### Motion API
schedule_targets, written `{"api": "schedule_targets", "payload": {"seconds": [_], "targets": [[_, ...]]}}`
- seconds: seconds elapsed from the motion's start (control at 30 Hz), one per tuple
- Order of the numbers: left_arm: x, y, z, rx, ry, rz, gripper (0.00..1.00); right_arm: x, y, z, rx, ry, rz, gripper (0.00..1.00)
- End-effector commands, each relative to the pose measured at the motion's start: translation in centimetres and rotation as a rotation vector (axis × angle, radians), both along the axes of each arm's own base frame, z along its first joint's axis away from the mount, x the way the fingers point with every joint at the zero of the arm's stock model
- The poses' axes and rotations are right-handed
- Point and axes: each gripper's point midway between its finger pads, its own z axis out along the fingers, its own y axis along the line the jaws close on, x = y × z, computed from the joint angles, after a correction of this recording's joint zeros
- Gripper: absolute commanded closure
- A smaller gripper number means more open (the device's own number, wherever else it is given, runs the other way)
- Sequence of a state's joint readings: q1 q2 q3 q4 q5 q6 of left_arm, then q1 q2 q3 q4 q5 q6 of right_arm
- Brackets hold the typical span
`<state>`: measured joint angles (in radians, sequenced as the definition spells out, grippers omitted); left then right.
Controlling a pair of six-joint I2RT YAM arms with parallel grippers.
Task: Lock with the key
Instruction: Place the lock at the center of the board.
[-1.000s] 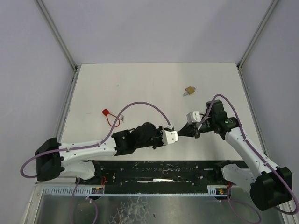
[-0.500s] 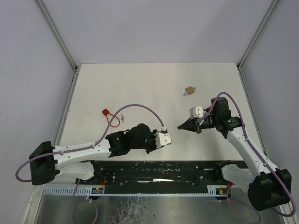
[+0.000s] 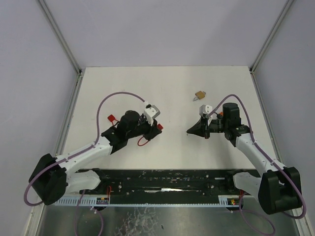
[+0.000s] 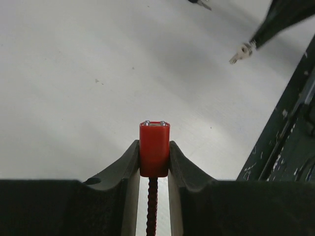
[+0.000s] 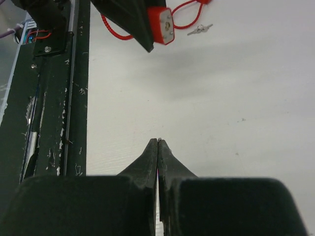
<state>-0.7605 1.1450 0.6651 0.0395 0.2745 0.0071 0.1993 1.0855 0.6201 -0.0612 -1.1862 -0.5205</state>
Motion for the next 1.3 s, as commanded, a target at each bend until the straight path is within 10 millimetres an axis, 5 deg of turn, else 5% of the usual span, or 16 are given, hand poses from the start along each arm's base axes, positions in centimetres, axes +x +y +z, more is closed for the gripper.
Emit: {"api": "schedule_targets", "payload": {"seconds": [0.0, 0.23, 0.47, 0.53, 0.57, 0.6, 0.83, 1.0, 1.1, 1.27], "targets": [[4.4, -0.1, 2.8, -0.24, 0.115, 0.187, 1.0, 1.7, 0.2, 1.1, 0.04, 0.019, -0.063, 1.0], [13.8, 5.1, 0.8, -0.421, 0.356, 0.529, 1.0, 1.9, 0.3, 0.0, 0.043, -0.017, -0.041, 1.0], [23.2, 7.5, -4.7, -0.437, 0.548, 0.721, 1.0, 3.6, 0.2, -1.5, -0.017, 0.198, -0.108, 1.0], [25.6, 8.2, -6.3, -0.419, 0.57, 0.777, 0.97, 4.7, 0.0, -1.8, -0.048, 0.21, -0.153, 1.0], [29.4, 8.6, -6.8, -0.38, 0.565, 0.817, 0.87, 6.8, -0.2, -2.7, -0.092, 0.19, -0.242, 0.98], [30.0, 8.8, -7.1, -0.367, 0.559, 0.832, 0.83, 7.2, 0.0, -2.9, -0.101, 0.185, -0.249, 0.98], [31.4, 10.6, -8.9, -0.266, 0.504, 0.91, 0.37, 11.6, 2.5, -3.5, -0.132, 0.186, -0.349, 1.0], [31.0, 12.1, -8.0, -0.247, 0.425, 0.936, 0.35, 15.3, 5.2, -3.3, -0.127, 0.221, -0.385, 1.0], [30.0, 12.7, -4.9, -0.274, 0.323, 0.914, 0.35, 17.5, 7.0, -4.0, -0.13, 0.258, -0.392, 1.0], [25.0, 12.7, 2.2, -0.392, 0.067, 0.807, 0.35, 20.6, 10.7, -4.5, -0.141, 0.281, -0.387, 0.99]]}}
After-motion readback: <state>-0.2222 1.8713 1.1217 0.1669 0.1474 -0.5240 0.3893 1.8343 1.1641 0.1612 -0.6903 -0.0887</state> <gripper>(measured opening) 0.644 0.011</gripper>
